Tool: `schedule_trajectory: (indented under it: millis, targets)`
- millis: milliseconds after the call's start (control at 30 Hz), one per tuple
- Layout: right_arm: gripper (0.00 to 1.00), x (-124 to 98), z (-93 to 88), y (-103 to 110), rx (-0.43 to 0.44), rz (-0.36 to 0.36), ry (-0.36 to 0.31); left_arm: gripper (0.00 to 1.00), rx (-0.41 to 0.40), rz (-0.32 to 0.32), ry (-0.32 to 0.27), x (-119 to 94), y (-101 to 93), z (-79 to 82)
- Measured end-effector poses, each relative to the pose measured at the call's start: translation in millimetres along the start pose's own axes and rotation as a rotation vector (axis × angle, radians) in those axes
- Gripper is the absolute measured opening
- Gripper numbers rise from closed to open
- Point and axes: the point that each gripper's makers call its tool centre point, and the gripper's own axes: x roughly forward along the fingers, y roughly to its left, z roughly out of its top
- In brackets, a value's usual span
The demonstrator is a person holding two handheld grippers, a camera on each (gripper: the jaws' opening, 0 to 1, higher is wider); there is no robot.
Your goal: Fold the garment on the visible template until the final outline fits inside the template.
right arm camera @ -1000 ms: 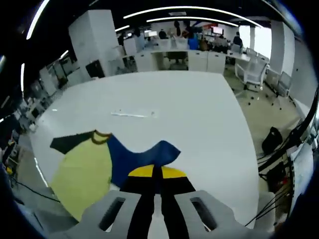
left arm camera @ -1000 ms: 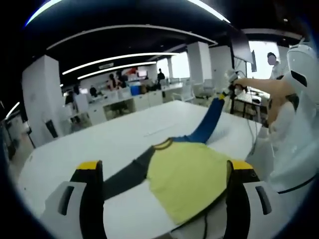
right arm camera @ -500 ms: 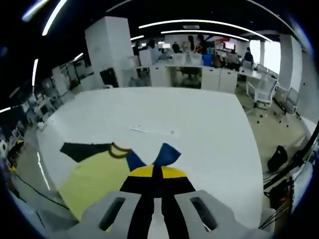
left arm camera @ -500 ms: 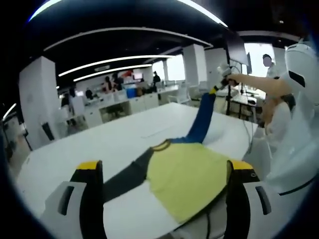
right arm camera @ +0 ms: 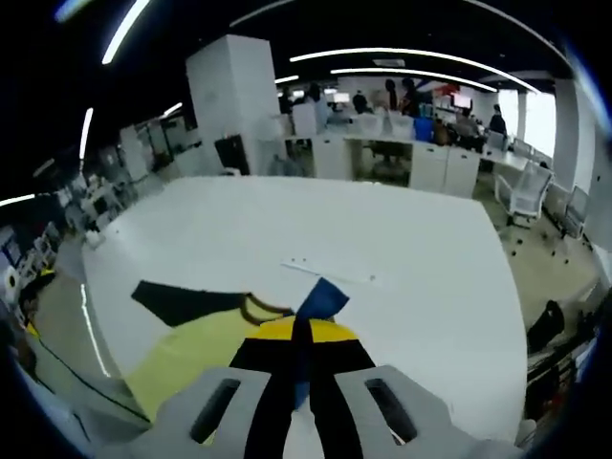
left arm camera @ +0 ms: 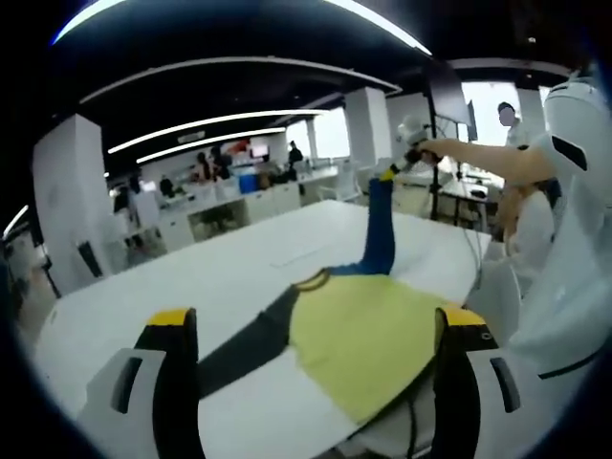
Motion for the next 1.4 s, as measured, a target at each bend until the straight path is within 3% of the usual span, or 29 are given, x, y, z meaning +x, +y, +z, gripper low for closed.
schedule_trajectory:
  millis: [200, 600, 1100, 1400]
  targets:
    - [0.03, 12.6, 4.5, 27.3, -0.021, 0.033, -0.003, 1.0, 0.005, -0.015, -0.015, -2.5, 6.6, -0.2]
    - [0.03, 61.1, 8.9, 99.9, -0.026, 0.112, -0.005, 1.0, 0.005, -0.066, -0.04, -1.3, 14.4, -3.3]
    - [0.03, 113.2, 6.5, 135.5, -0.029, 0.173, 0.043, 1.0, -0.013, -0.099, -0.044, 9.0, 20.4, -10.5]
    - [0.03, 142.8, -20.1, 156.1, -0.039, 0.2, 0.106, 1.0, -0.028, -0.095, -0.036, 8.8, 23.8, -15.2]
